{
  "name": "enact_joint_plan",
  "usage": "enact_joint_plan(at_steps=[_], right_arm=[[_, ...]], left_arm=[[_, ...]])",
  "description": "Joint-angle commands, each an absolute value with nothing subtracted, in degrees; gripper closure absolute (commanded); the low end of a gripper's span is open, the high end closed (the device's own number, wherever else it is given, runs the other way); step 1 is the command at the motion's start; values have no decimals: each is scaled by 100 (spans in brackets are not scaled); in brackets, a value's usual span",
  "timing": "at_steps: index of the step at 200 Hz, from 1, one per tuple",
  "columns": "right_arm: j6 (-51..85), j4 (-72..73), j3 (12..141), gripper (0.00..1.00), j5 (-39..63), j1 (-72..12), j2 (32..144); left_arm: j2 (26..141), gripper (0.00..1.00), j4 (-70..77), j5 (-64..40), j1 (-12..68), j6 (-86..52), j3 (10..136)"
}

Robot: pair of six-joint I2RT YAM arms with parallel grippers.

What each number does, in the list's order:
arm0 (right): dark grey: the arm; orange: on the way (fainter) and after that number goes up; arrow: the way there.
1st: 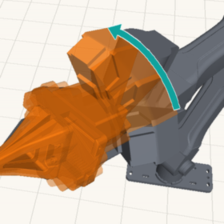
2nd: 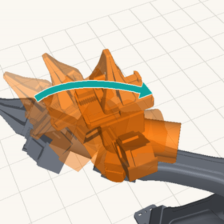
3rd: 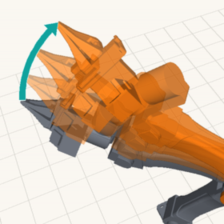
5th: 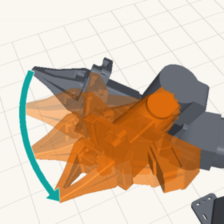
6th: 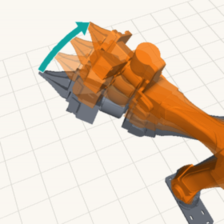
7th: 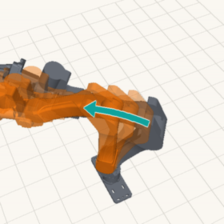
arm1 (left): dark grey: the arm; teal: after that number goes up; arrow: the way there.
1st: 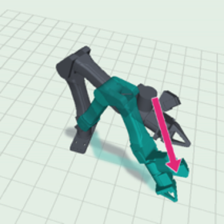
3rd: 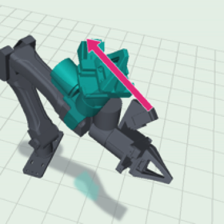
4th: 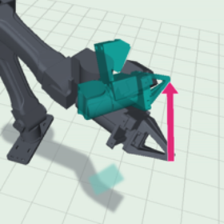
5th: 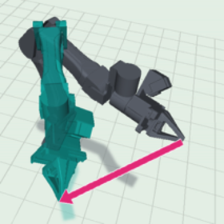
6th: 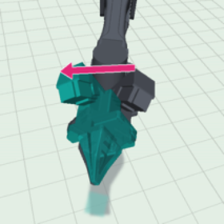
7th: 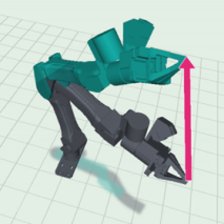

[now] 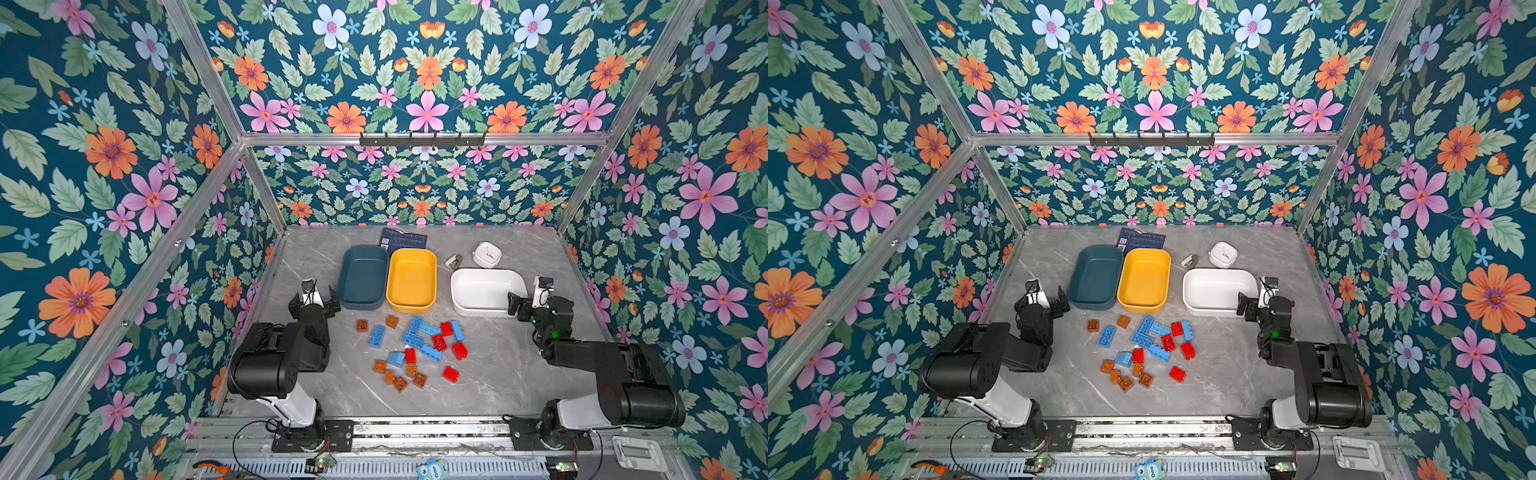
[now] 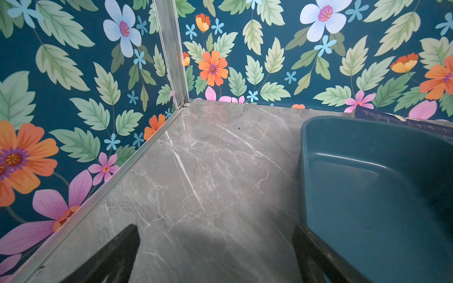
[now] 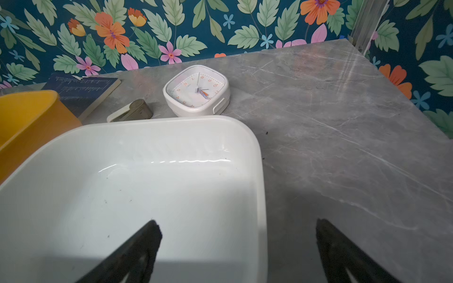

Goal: Sort the legos into containers by color
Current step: Pick up the lego from the middle-left of the table.

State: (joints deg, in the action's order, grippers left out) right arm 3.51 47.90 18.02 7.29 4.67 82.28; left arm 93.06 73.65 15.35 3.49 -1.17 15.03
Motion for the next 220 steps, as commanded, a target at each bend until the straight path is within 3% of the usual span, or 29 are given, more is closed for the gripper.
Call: enact_joint_plan(at_steps=[1, 179, 220], right_arm=[[383, 4957, 1814, 1, 712, 457, 8227], [404, 4923, 1840, 1, 736, 460, 8182], [286, 3997, 2023, 1, 1012, 457, 7441]], left_arm=[[9302, 0, 7510, 1547, 345, -55, 1520], [9290, 0, 7588, 1576, 350, -47, 1473], [8503, 0, 6701, 1527, 359, -9, 1602]])
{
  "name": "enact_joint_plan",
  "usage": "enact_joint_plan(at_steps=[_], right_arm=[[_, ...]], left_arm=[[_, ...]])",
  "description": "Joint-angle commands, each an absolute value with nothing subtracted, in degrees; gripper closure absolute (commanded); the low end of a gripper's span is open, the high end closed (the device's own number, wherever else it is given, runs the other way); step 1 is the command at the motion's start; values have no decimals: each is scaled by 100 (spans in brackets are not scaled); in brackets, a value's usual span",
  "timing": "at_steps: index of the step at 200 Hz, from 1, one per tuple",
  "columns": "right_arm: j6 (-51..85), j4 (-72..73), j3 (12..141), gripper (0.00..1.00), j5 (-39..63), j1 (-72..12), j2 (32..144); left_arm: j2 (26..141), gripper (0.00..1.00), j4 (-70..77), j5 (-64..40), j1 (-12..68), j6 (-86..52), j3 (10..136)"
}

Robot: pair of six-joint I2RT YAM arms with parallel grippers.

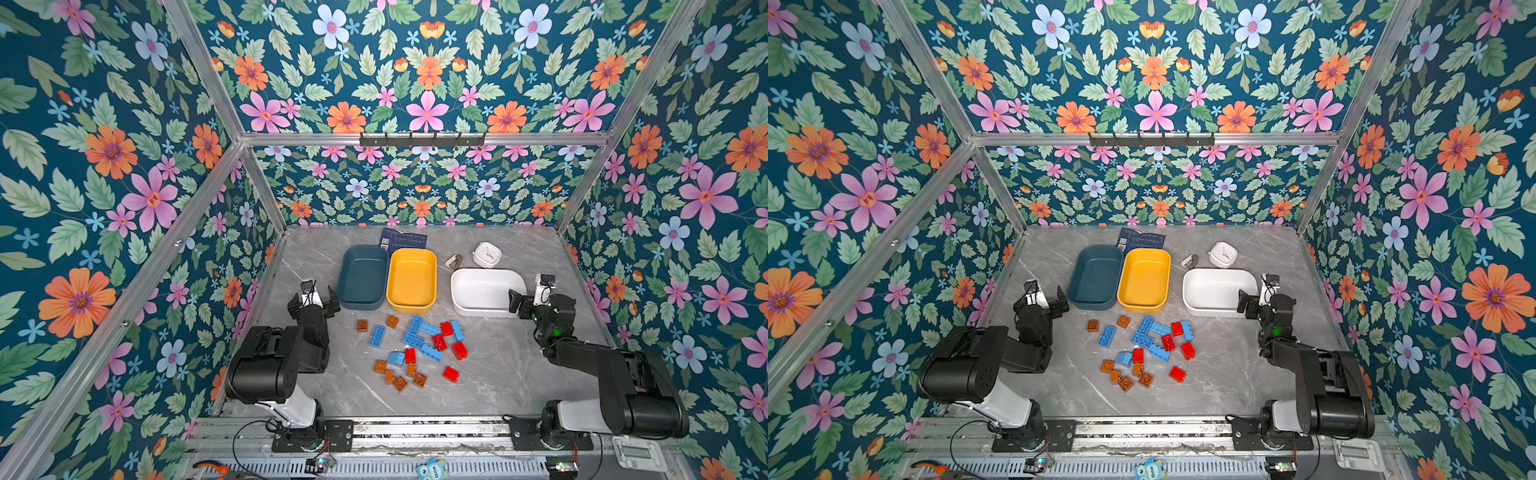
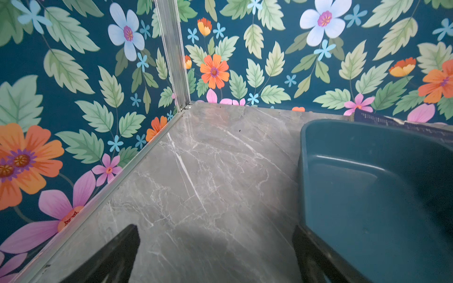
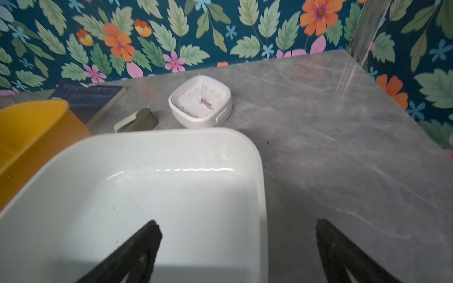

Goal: Sort the legos into containers by color
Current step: Pick up the lego from the middle-left of the table.

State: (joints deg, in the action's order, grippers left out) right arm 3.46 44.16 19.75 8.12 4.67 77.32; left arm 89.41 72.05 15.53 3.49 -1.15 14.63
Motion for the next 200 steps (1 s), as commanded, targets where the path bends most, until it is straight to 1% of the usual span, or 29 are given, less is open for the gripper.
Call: enact_joint_plan(at_steps=[1, 32, 52, 86, 123, 148, 165, 177, 200], right_arm=[[288, 3976, 2022, 1, 1016, 457, 7416], [256, 3349, 2146, 1, 1175, 467, 6783], [316, 2757, 2324, 1, 1408, 461, 6266], [489, 1644, 2731, 1, 2068, 457, 5564], [533, 231, 3430, 1, 2813, 383, 5236], [635, -567, 3846, 1, 3379, 300, 5242], [634, -1114, 4150, 1, 3632, 137, 5345], [632, -1455, 4341, 1, 3819, -7, 5433], [599, -2009, 4643, 1, 4170, -226, 5595]], left_arm=[[8466, 0, 6646, 1533, 359, -9, 1614], [7422, 0, 5146, 1523, 360, -54, 2045], [6963, 0, 3699, 1479, 360, -253, 2635], [6536, 0, 1471, 1210, 369, -988, 3529], [6373, 0, -429, 592, 473, -1348, 4181], [6252, 0, -1251, 214, 605, -1535, 4336], [6181, 1, -1680, 210, 802, -1750, 4343], [6140, 3, -1958, 264, 969, -1927, 4335], [6076, 4, -2319, 474, 1430, -2176, 4316]])
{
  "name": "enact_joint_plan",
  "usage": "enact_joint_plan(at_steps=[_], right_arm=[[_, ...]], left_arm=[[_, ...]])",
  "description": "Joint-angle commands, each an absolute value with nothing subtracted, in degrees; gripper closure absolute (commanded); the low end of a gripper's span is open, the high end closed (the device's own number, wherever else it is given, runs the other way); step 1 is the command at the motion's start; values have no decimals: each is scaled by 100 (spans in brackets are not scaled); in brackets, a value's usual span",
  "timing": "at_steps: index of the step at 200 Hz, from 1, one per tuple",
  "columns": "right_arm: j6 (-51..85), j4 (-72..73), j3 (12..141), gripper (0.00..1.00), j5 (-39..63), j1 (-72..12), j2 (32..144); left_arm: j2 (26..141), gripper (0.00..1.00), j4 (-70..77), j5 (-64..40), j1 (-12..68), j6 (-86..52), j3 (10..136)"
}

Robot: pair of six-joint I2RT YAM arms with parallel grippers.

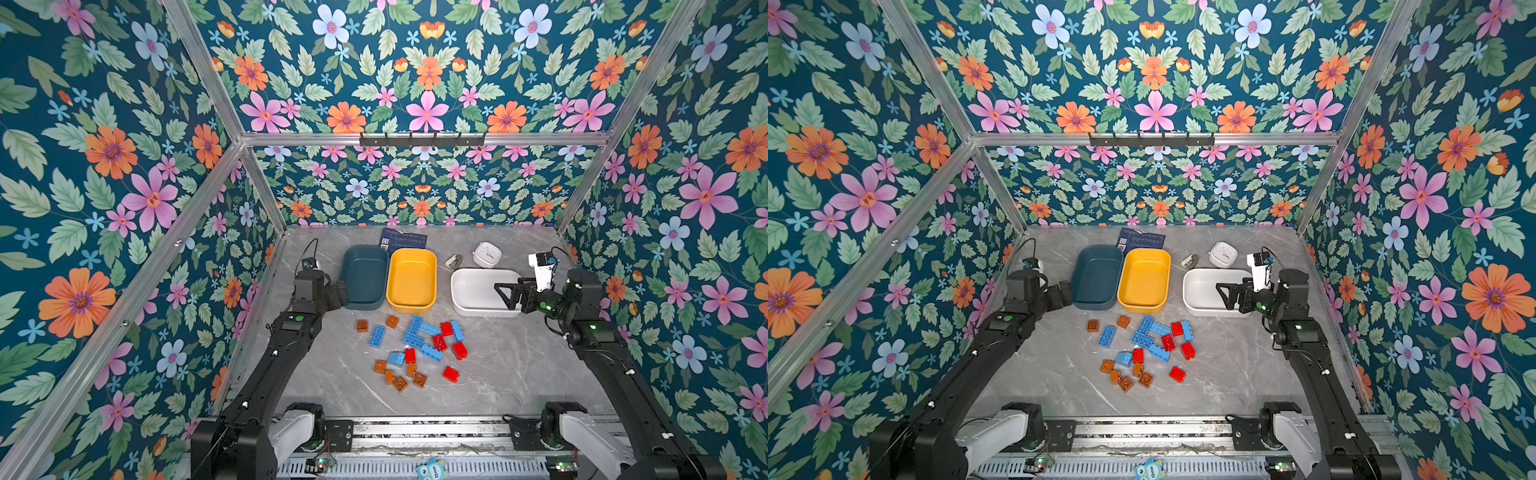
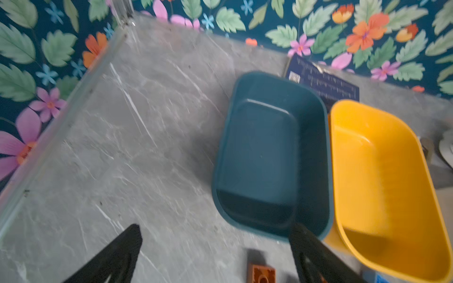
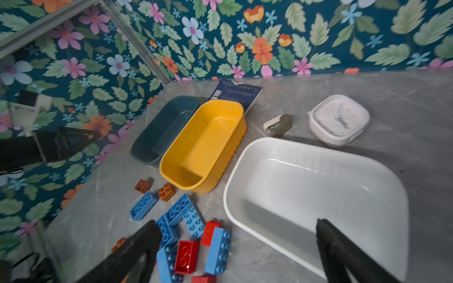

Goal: Sort the legos into containers by color
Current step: Pick up the lego from the middle-left of the table.

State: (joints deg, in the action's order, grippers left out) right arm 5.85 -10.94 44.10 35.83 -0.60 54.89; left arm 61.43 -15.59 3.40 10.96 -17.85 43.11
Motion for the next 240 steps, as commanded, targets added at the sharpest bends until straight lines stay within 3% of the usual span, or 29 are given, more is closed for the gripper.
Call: enact_joint_plan(at_steps=[1, 82, 184, 225, 240], right_arm=[[598, -2028, 4650, 1, 4177, -236, 5601], [431, -2889, 5186, 1, 4130, -1190, 5869], [502, -2838, 5124, 1, 3736, -1858, 6117], [458, -2905, 5124, 1, 3648, -1863, 6126], [433, -2914, 5108, 1, 3632, -1859, 6126]], left_arm=[[6079, 4, -2333, 479, 1453, -2182, 4316], [6322, 14, -2514, 585, 2547, -2505, 3884], [7868, 26, -1051, 985, 2775, -2531, 3643], [8245, 39, -910, 1177, 2828, -2531, 3685], [8290, 49, -857, 1170, 2852, -2531, 3665]])
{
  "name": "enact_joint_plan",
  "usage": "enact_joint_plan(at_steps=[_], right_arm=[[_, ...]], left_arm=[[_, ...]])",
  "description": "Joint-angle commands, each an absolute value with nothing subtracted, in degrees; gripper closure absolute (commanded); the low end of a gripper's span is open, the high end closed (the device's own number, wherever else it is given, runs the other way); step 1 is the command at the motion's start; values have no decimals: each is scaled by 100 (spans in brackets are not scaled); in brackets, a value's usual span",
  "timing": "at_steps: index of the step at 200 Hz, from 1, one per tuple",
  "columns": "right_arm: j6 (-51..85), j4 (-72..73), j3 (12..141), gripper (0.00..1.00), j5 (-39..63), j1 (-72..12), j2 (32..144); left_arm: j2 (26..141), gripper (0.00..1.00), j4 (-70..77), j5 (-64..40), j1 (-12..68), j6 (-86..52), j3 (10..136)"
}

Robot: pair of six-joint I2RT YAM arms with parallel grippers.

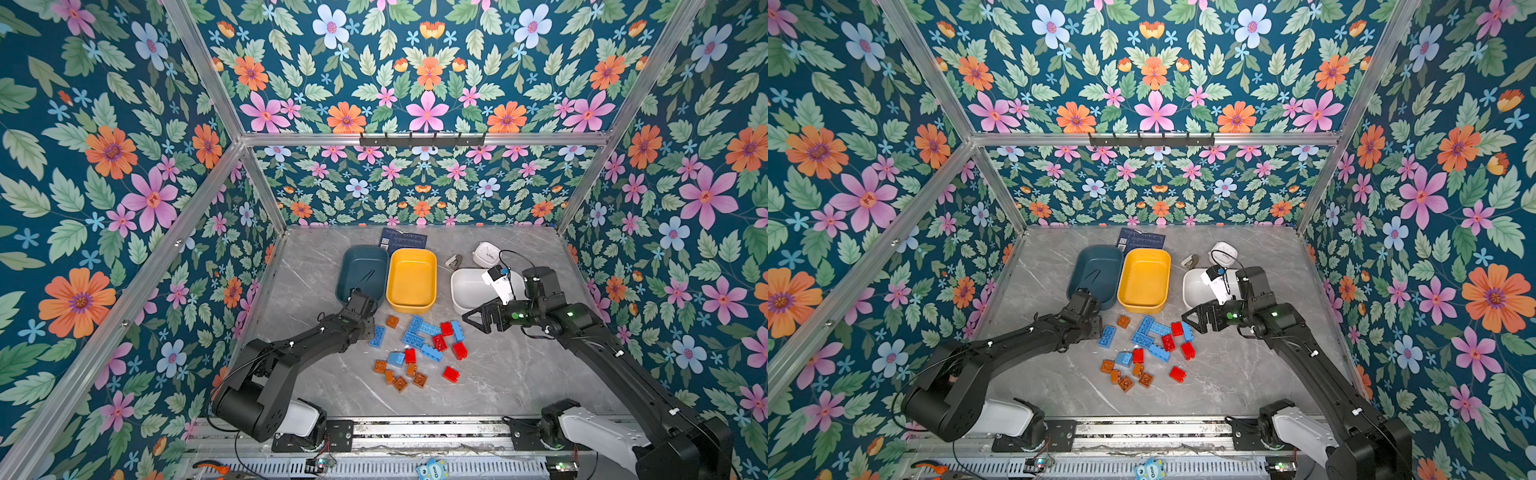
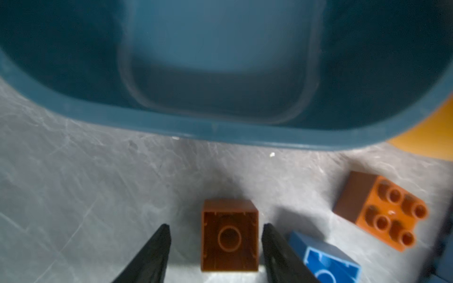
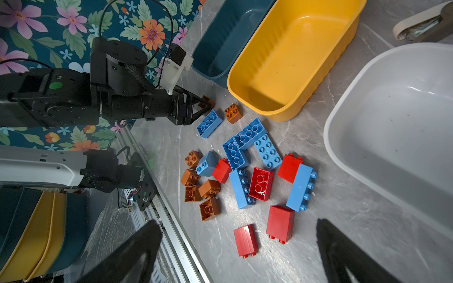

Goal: Sort the legos into containers by color
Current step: Pick up the lego from the middle-left of the table.

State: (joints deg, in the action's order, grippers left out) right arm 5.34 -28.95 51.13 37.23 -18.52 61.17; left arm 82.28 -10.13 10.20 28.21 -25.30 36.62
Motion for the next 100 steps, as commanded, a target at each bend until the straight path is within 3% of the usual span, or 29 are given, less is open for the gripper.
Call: enact_joint_plan(at_steps=[1, 34, 100], right_arm=[[436, -2916, 5112, 1, 3631, -1861, 6130], [413, -2927, 5111, 1, 3630, -1863, 6135], [452, -2930, 5247, 1, 3895, -1862, 6133]], left_arm=[[8293, 49, -846, 1169, 2854, -2531, 3665], [8363, 68, -799, 1161, 2865, -2514, 3610], [7495, 70, -2114, 1206, 2892, -2514, 4215]])
